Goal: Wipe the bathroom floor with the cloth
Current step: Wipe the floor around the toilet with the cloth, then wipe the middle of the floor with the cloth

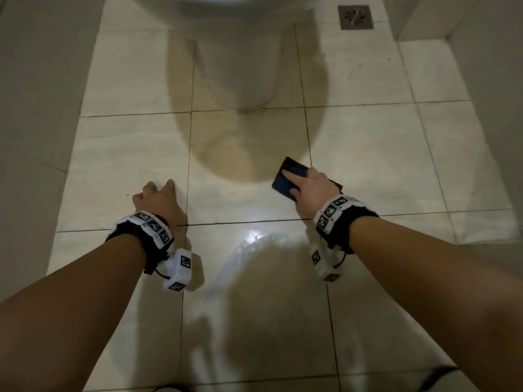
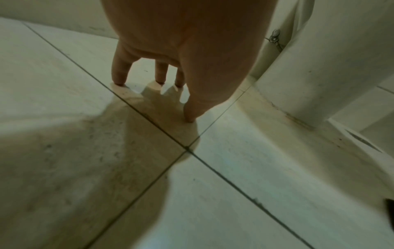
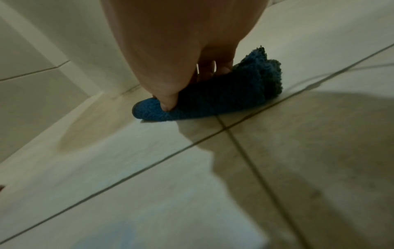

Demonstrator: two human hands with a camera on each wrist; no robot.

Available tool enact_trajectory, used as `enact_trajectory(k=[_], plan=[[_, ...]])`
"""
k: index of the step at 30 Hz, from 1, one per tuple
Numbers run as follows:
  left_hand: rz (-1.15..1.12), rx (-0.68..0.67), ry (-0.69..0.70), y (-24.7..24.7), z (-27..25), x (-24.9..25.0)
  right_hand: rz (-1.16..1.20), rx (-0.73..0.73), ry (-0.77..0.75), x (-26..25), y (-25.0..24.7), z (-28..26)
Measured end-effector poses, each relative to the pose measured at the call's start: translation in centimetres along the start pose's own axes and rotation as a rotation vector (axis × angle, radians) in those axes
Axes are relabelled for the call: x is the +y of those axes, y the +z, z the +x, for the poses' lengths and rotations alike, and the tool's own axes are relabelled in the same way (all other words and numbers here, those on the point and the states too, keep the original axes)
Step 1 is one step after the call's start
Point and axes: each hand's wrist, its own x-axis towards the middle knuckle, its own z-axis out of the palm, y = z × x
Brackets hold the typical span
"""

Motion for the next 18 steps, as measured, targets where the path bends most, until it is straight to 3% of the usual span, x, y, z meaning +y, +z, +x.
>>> enact_trajectory(k=[6,12,18], plan=[[-0.016,-0.048,-0.032,-0.1,-0.2,0.4,0.0,0.042,0.102,4.0,-0.3,-1.2],[-0.114,-0.109,-0.021,-0.8,-1.1,0.4,-0.085,0.006,0.096,4.2,-0.2,-2.0],[-0.256,-0.027,0.12,-2.3,-3.5,3.0,-0.082,0.017,0.076,3.9,-0.8,-2.2]])
